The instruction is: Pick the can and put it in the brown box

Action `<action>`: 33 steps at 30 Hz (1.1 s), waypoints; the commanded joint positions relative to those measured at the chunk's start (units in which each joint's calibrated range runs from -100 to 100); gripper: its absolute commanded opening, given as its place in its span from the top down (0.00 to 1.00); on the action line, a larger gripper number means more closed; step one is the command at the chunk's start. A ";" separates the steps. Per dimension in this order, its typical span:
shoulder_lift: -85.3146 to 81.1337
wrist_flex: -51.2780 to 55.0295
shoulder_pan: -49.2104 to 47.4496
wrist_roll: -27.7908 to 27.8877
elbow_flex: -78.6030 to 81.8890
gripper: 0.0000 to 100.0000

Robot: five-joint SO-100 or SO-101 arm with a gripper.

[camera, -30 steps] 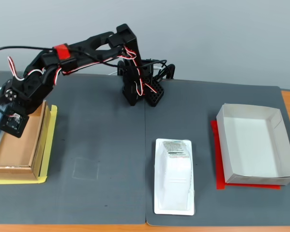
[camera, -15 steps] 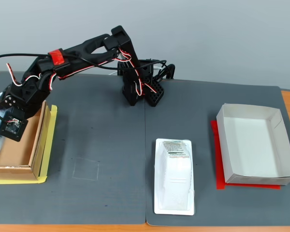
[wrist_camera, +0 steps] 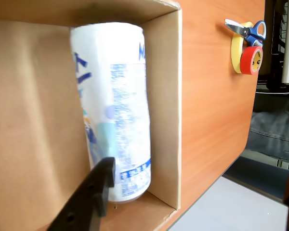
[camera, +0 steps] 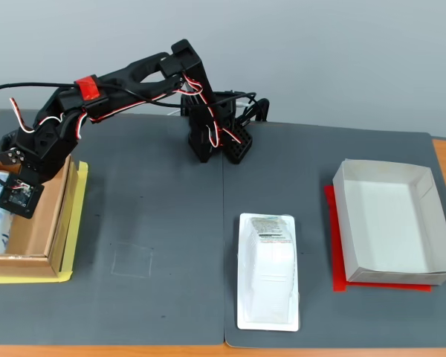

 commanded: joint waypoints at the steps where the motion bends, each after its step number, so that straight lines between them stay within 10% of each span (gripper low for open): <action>1: -2.47 0.11 -0.82 -0.18 -2.88 0.62; 12: -16.87 -0.07 -7.24 -0.24 12.23 0.98; 33: -60.92 -0.07 -31.29 -24.83 45.71 0.99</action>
